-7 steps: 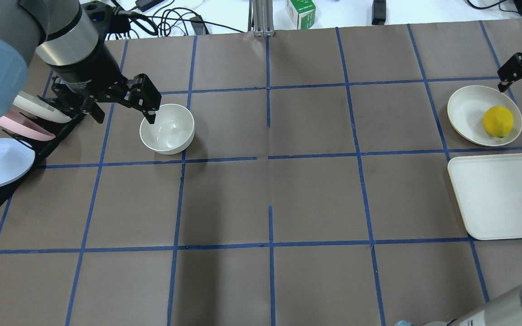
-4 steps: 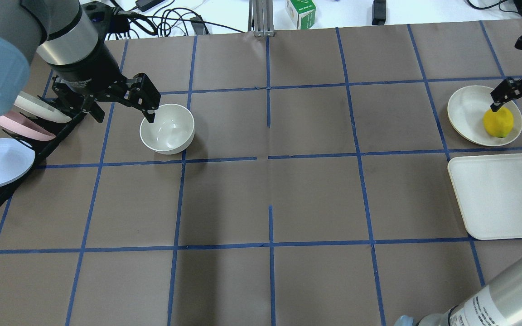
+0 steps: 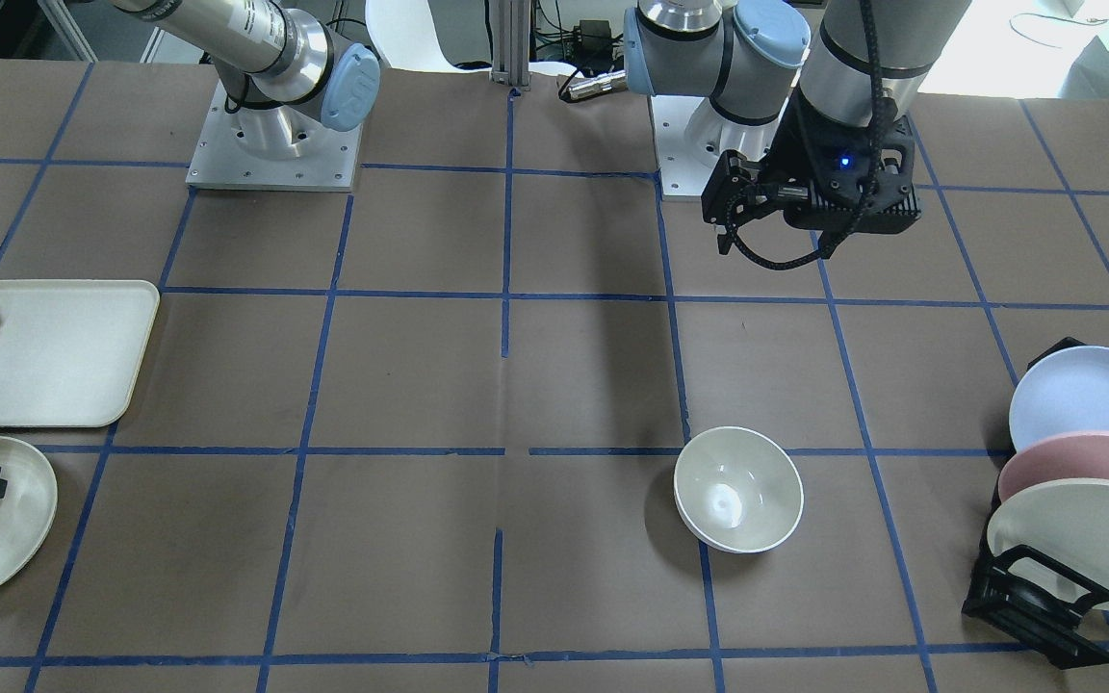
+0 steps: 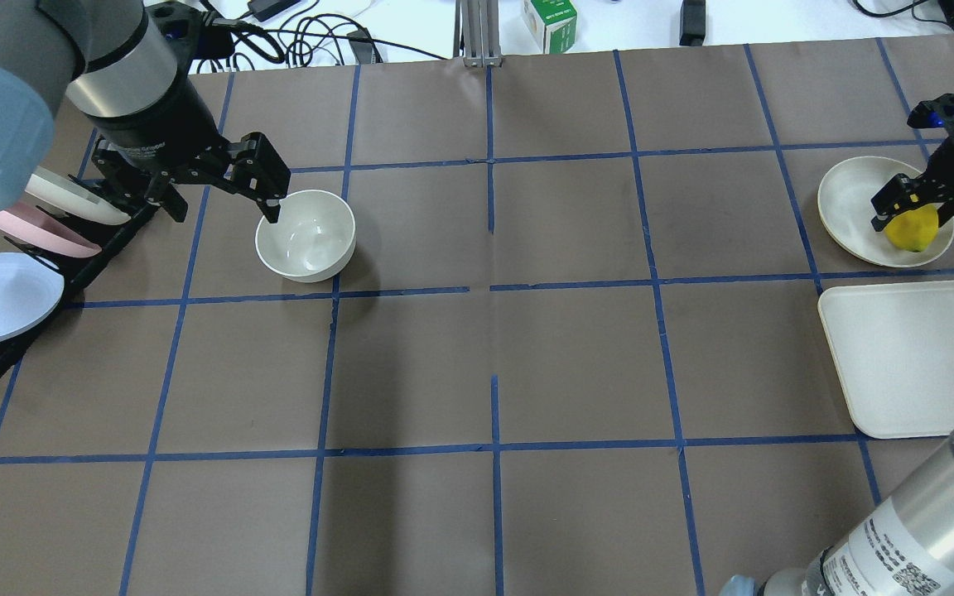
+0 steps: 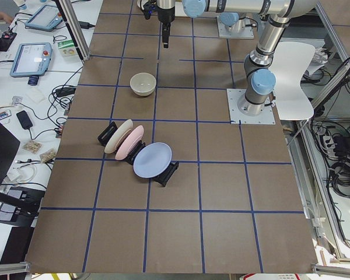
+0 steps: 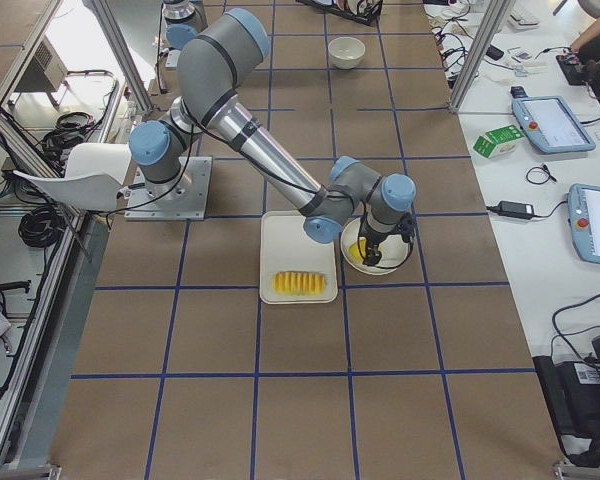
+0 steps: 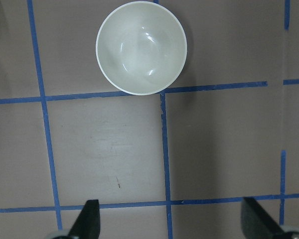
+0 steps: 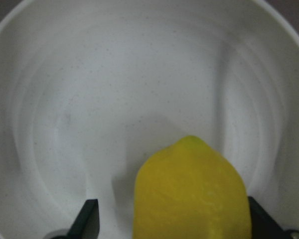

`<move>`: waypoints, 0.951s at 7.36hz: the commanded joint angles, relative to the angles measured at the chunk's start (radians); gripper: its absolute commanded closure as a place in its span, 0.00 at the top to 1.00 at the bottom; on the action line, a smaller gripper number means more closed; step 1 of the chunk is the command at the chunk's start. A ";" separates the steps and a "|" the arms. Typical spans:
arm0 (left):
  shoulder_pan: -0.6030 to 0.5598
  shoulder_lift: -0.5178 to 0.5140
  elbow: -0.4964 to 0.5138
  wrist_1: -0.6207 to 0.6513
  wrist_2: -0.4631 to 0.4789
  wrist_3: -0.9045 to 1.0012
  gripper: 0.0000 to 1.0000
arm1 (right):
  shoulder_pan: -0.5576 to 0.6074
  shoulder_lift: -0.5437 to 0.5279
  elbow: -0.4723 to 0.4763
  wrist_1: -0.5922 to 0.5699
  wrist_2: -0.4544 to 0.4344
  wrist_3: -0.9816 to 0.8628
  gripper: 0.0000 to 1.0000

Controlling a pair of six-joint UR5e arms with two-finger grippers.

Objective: Place bowl and put lemon in it

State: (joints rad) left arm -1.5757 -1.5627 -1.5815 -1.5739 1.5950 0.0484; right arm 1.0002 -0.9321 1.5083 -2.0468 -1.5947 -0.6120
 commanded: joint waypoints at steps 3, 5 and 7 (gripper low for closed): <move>0.159 -0.101 0.000 0.153 -0.012 0.168 1.00 | 0.000 0.006 -0.006 0.007 0.002 0.012 0.33; 0.212 -0.199 0.000 0.245 -0.032 0.264 1.00 | 0.002 -0.019 -0.022 0.011 0.001 0.014 0.29; 0.218 -0.325 0.000 0.310 -0.116 0.272 1.00 | 0.012 -0.136 -0.022 0.084 0.007 0.026 0.29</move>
State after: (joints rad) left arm -1.3647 -1.8103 -1.5807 -1.2975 1.5260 0.3083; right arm 1.0063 -0.9991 1.4884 -2.0131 -1.5937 -0.5948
